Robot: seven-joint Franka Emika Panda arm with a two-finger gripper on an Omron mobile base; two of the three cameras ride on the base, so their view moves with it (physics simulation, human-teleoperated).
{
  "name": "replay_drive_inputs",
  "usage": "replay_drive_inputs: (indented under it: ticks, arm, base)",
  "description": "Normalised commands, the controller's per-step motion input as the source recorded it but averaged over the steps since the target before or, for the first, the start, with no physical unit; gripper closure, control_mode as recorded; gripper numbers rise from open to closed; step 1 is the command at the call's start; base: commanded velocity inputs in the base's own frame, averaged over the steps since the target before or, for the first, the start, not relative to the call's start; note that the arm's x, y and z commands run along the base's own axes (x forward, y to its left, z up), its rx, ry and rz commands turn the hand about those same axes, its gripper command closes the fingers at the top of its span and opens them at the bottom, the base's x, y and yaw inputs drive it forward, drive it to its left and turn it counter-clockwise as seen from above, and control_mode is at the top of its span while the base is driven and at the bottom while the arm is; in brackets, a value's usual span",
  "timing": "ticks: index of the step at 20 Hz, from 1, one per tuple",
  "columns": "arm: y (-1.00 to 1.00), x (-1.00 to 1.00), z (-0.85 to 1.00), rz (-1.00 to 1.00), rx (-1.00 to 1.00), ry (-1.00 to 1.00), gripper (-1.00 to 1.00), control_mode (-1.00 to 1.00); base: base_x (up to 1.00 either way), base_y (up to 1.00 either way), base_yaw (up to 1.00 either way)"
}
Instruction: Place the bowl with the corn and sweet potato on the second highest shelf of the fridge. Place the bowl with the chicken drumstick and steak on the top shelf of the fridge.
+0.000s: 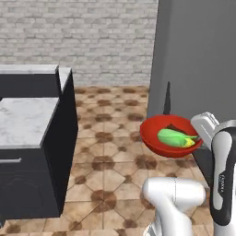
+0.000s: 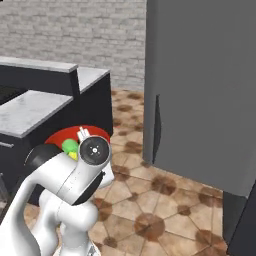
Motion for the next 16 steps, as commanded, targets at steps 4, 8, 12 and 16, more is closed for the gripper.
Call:
replay_drive_inputs:
  ticks: [4,8,12,16]
  arm:
    - [0.00,0.00,0.00,0.00,0.00,0.00,1.00,1.00]
    - [0.00,0.00,0.00,0.00,0.00,0.00,1.00,1.00]
    - [0.00,0.00,0.00,0.00,0.00,0.00,1.00,1.00]
    - [0.00,0.00,0.00,0.00,0.00,0.00,1.00,1.00]
  base:
    - [0.39,0.82,0.13]
    - [0.74,0.44,0.00]
    - [0.68,0.54,0.00]
    - [0.65,0.17,0.00]
